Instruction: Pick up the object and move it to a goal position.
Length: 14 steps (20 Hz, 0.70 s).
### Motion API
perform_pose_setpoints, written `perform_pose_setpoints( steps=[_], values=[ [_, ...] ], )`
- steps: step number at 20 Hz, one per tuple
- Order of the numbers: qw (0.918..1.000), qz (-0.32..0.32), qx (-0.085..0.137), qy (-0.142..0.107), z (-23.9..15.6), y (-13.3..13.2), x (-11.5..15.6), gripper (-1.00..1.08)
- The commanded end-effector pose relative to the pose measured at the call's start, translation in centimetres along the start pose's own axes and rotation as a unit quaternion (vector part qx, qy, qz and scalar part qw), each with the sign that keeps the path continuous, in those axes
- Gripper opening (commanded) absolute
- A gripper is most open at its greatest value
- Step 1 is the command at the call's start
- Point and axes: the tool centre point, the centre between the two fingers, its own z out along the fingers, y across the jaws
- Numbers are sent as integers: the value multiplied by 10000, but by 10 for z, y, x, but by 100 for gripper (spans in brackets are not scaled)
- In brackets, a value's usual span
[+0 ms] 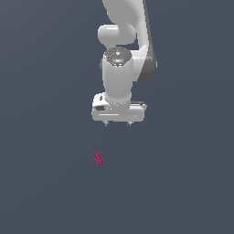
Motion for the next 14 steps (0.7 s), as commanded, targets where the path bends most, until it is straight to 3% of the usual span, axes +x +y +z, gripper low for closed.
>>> perform_pose_setpoints(
  steps=[1,14],
  values=[
    [10000,0,0,0,0,0,0,100],
    [9998,-146,17,159,-13,-14,3,100]
  ],
)
